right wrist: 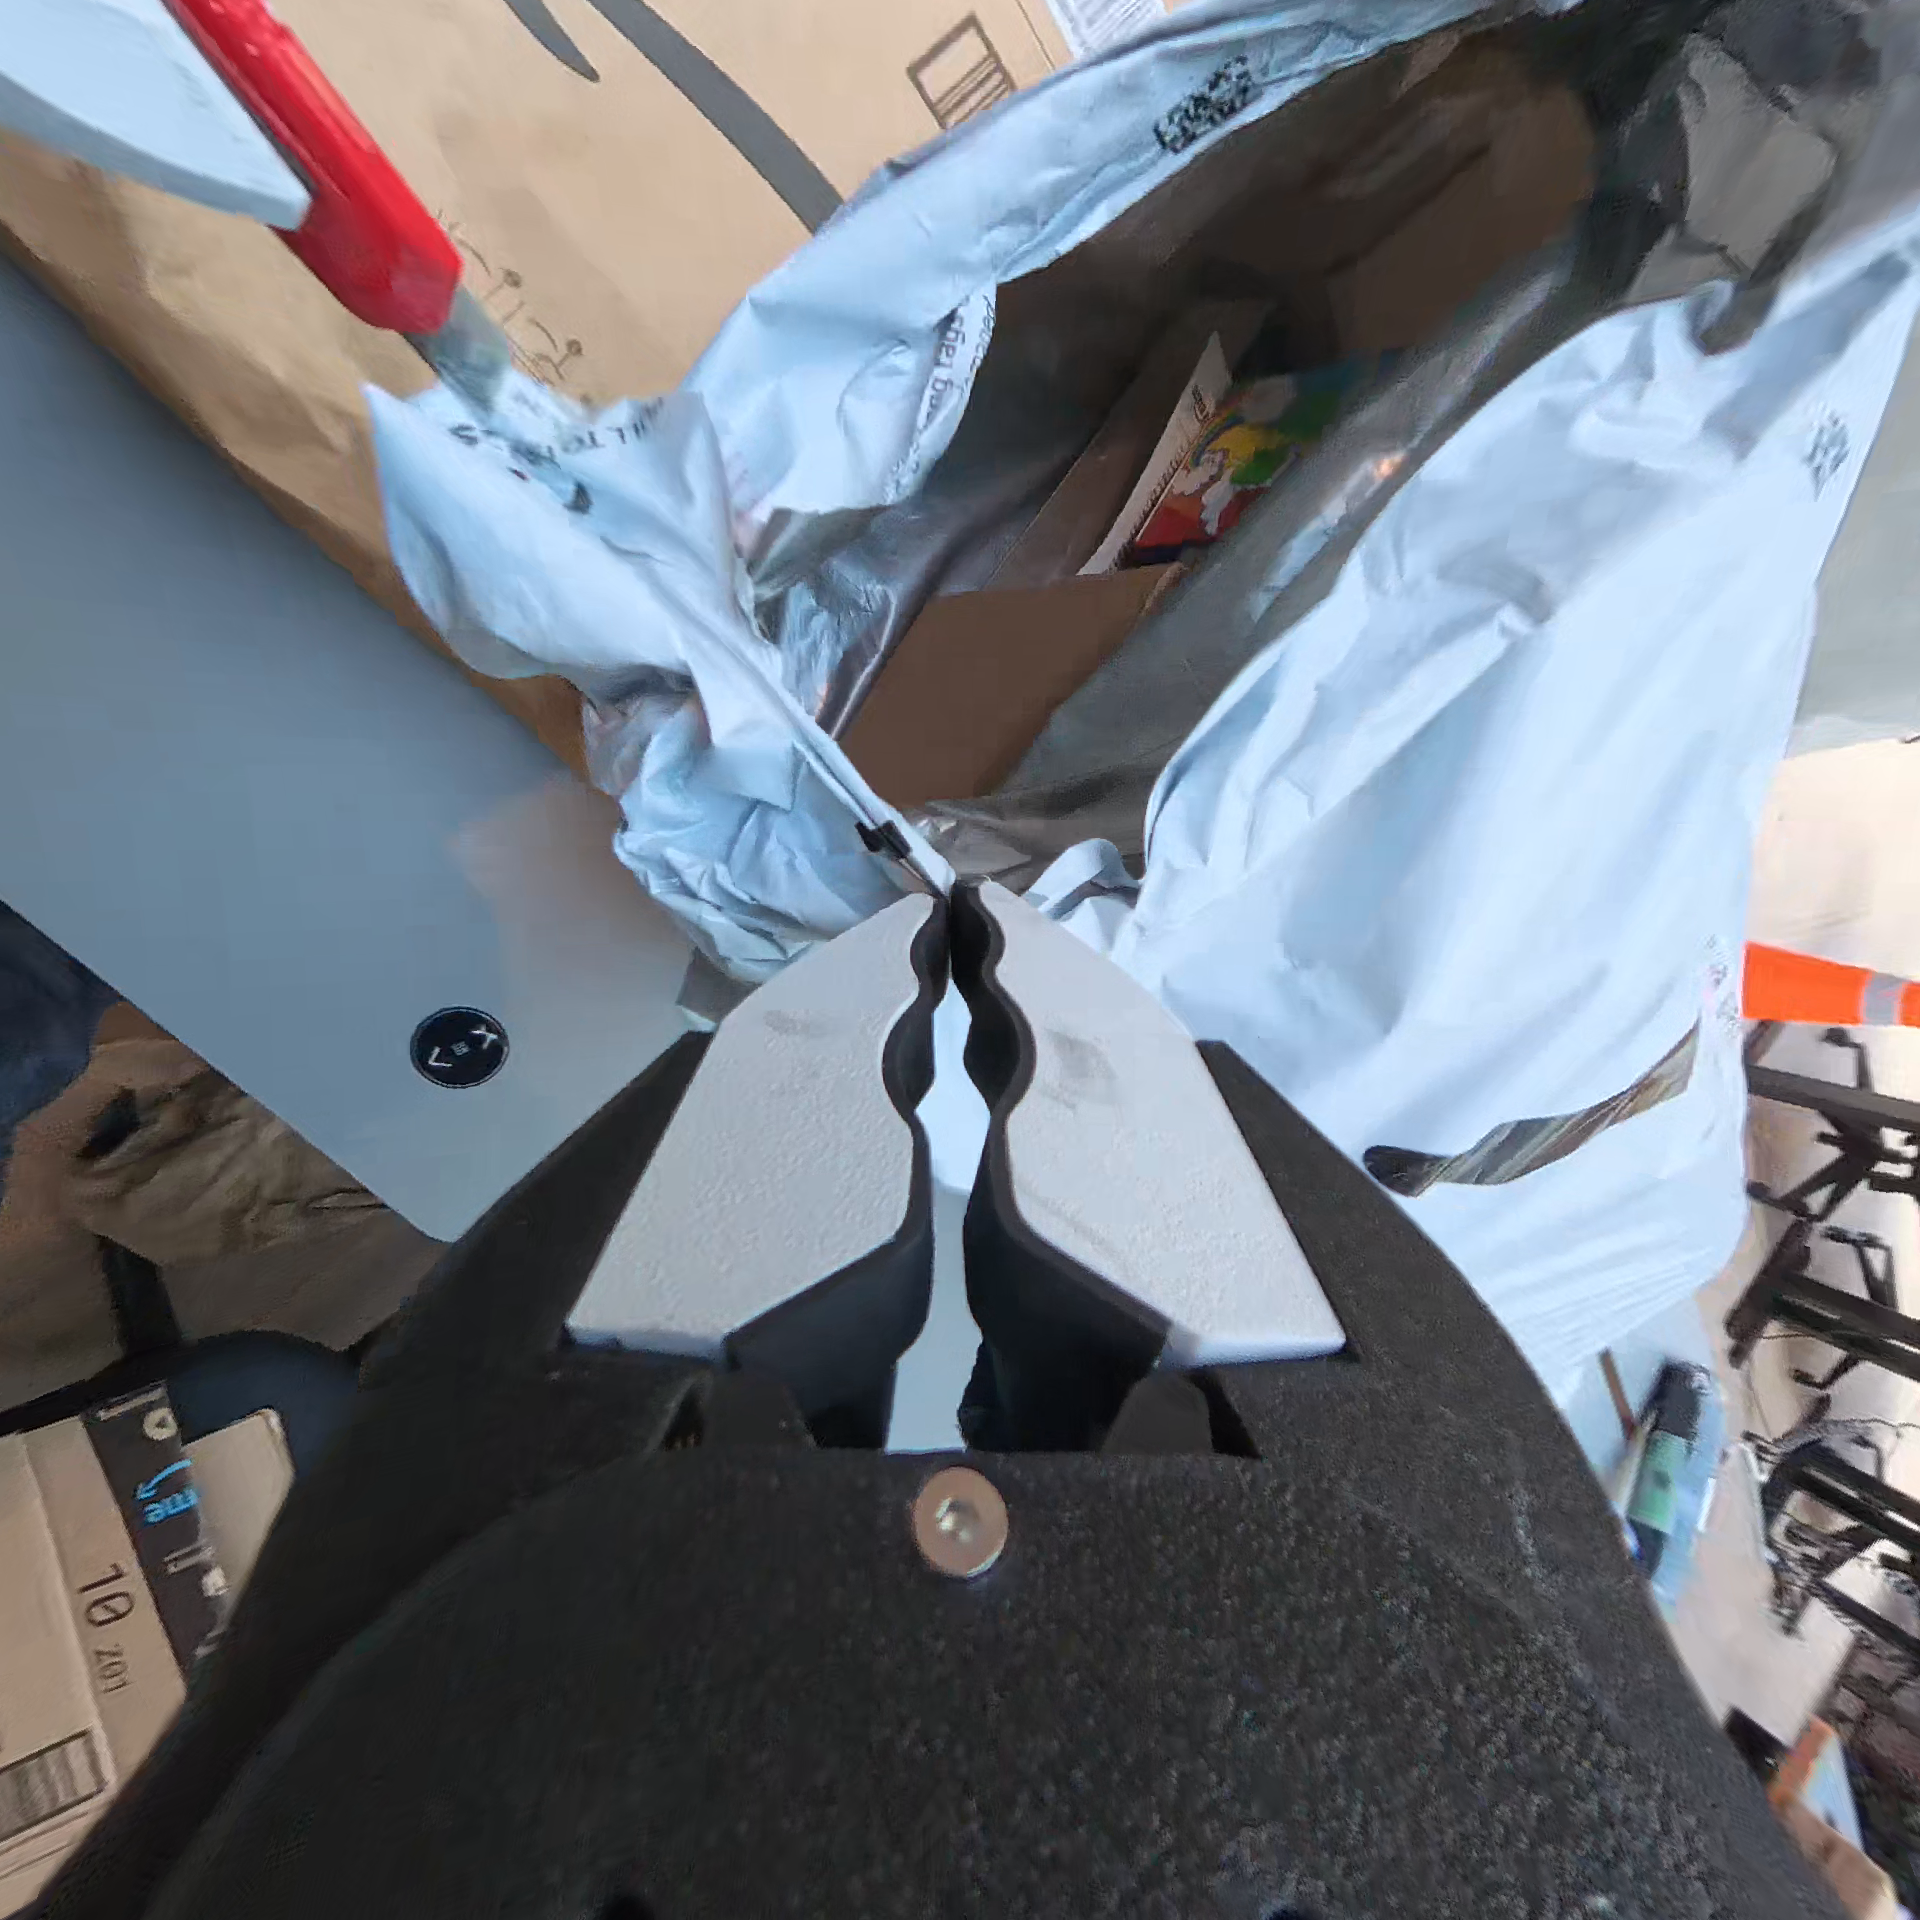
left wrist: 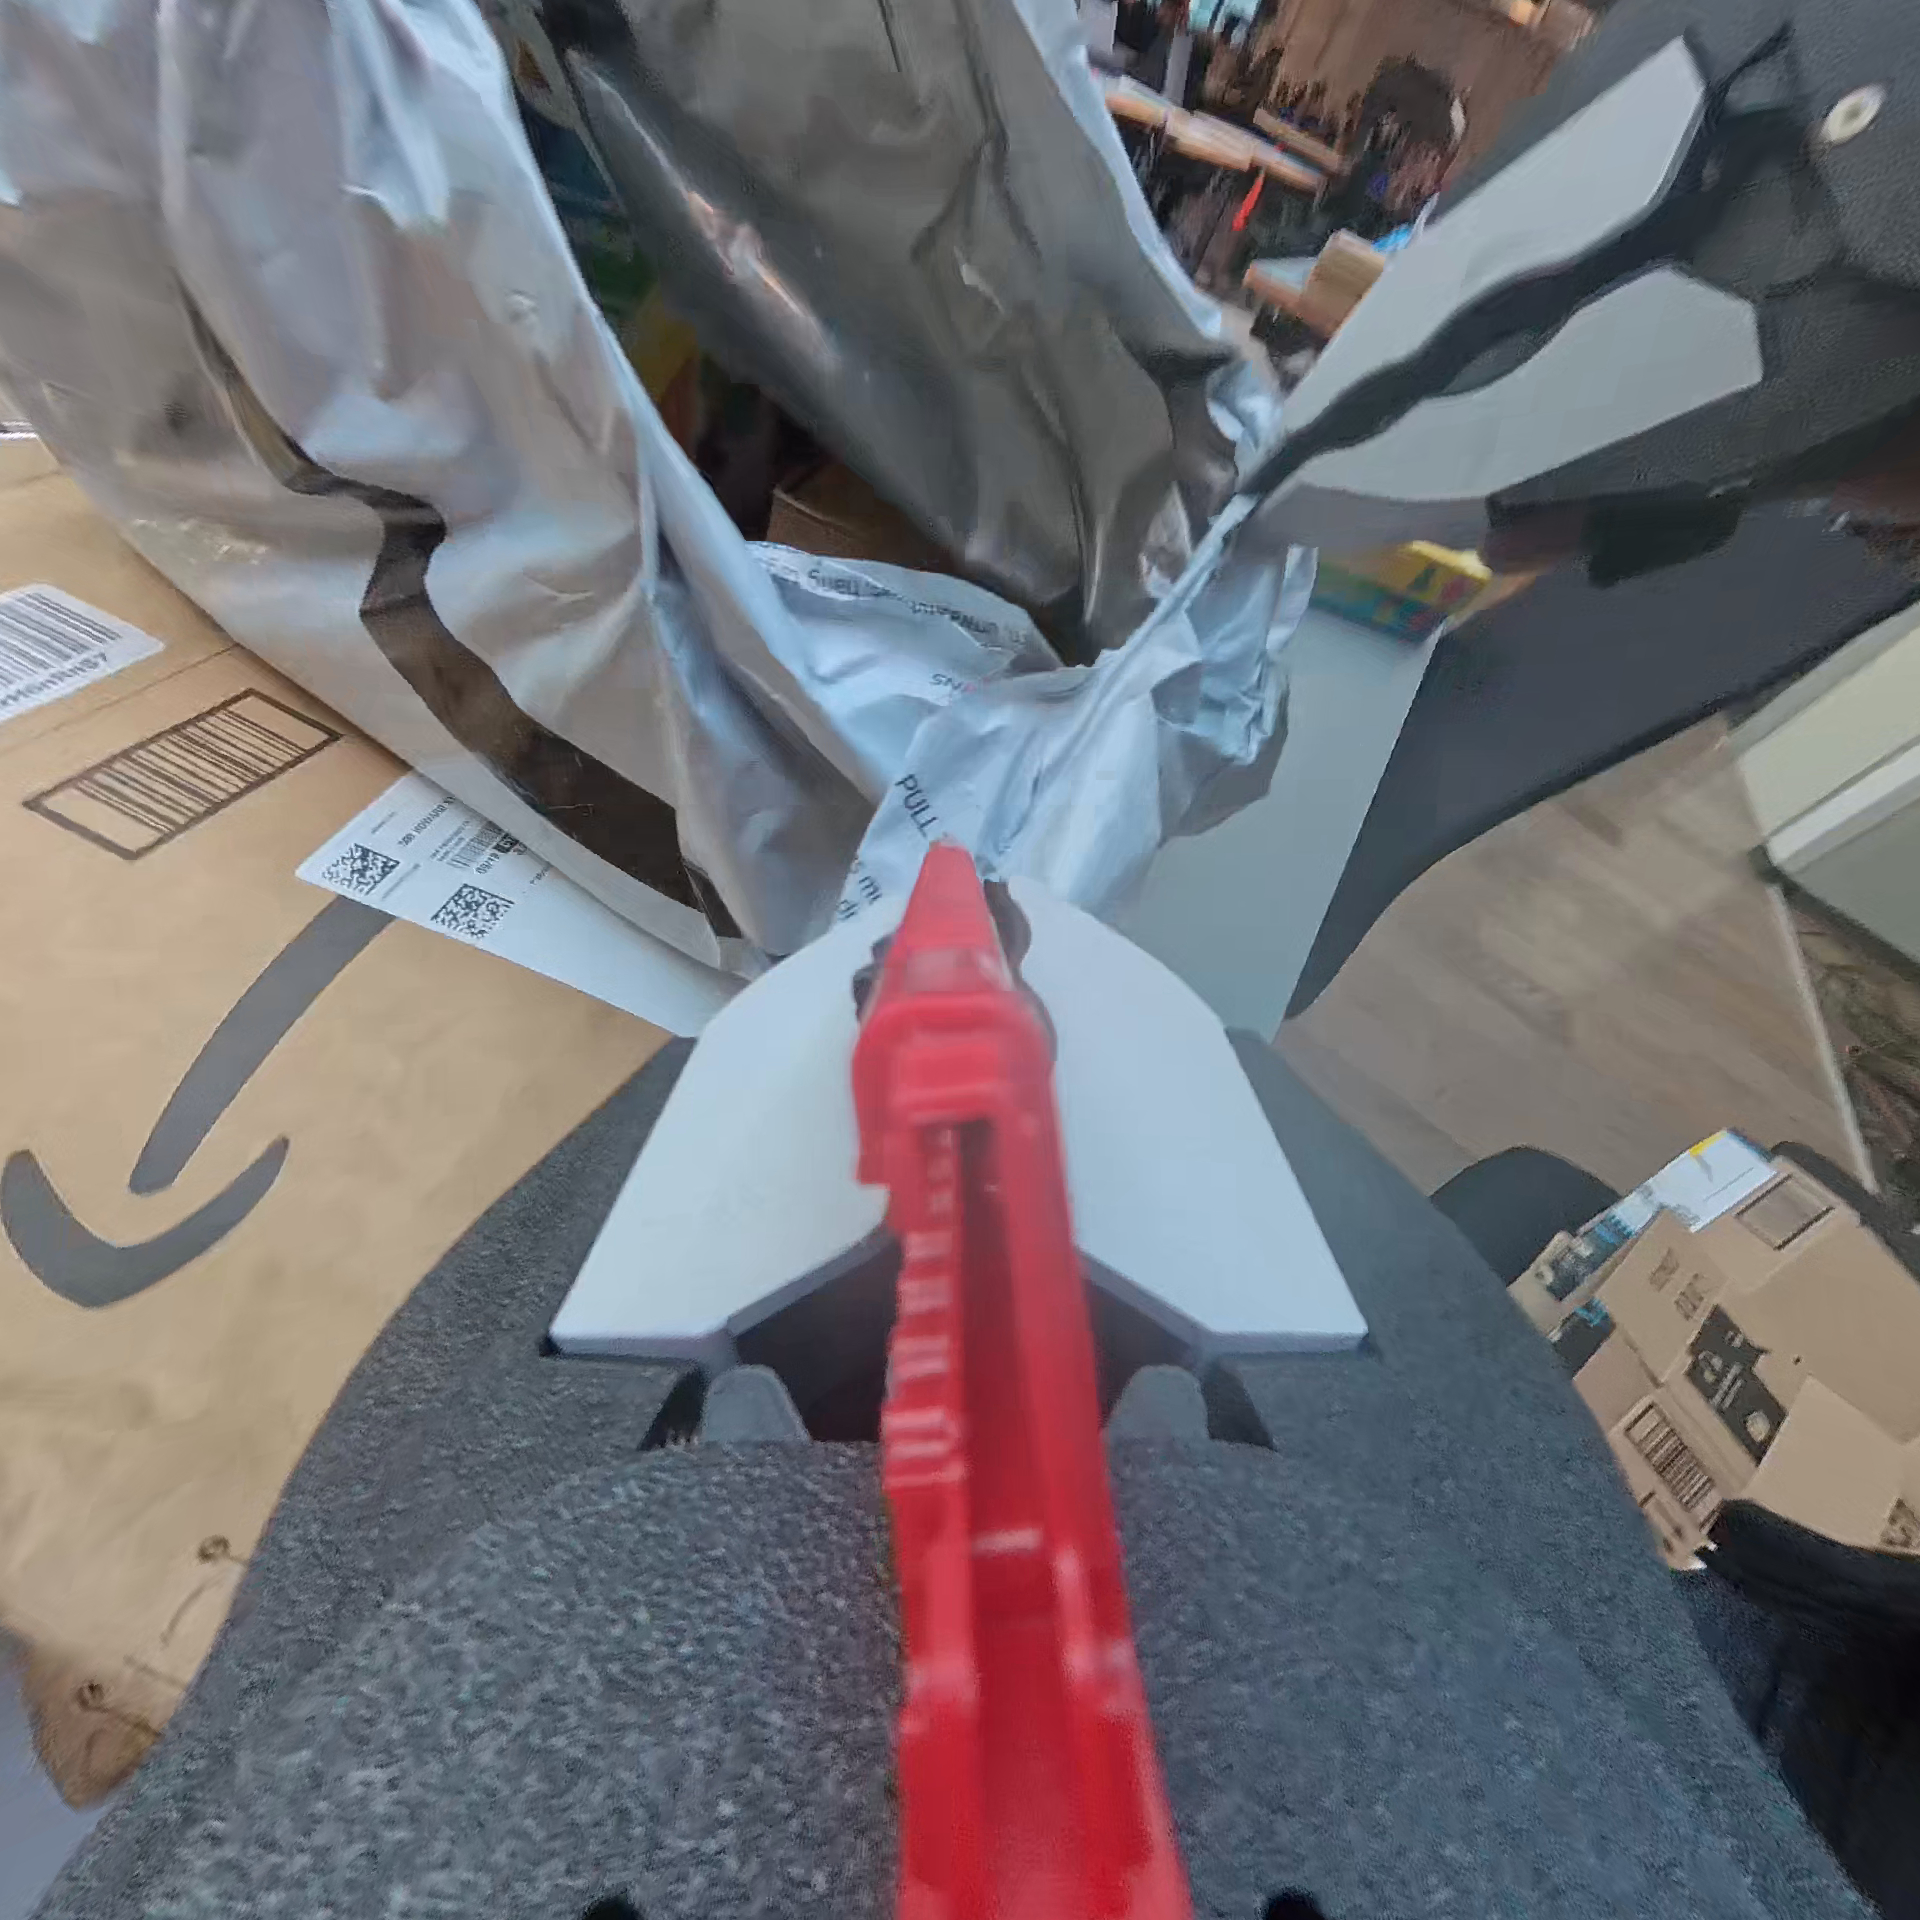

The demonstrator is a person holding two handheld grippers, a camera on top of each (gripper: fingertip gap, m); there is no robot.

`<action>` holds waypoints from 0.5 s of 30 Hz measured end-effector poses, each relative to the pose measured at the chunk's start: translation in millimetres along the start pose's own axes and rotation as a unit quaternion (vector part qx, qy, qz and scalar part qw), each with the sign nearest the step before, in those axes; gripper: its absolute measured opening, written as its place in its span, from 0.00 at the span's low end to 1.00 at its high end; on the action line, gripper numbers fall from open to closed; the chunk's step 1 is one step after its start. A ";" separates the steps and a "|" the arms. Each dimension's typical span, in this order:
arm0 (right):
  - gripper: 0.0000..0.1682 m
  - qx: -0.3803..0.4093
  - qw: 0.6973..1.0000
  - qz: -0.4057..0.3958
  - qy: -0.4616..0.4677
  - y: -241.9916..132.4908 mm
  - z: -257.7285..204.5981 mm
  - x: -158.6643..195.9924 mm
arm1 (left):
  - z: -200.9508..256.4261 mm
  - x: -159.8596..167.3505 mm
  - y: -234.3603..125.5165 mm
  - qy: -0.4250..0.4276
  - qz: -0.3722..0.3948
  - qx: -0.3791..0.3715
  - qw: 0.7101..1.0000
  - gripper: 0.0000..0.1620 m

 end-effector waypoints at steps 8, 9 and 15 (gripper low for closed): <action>0.00 -0.008 0.997 0.037 -0.073 -4.8 -12.1 -17.1 | -9.0 -23.8 -22.1 -0.049 0.058 0.008 0.997 0.07; 0.00 -0.008 0.996 0.040 -0.074 -4.9 -14.0 -17.9 | -10.1 -32.1 -27.8 -0.050 0.071 0.007 0.996 0.07; 0.00 -0.009 0.993 0.061 -0.099 -5.5 -23.5 -31.6 | 14.0 -64.1 -10.6 0.008 0.063 0.046 0.997 0.07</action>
Point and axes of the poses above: each gripper's, where its closed fingertips meet, y out along the fingers, x out of its underside, z = x × y across the jaws, the point moved 3 cm from there along -y, back along the fingers, and after that the axes turned 2 degrees about x, right-handed, at the moved point
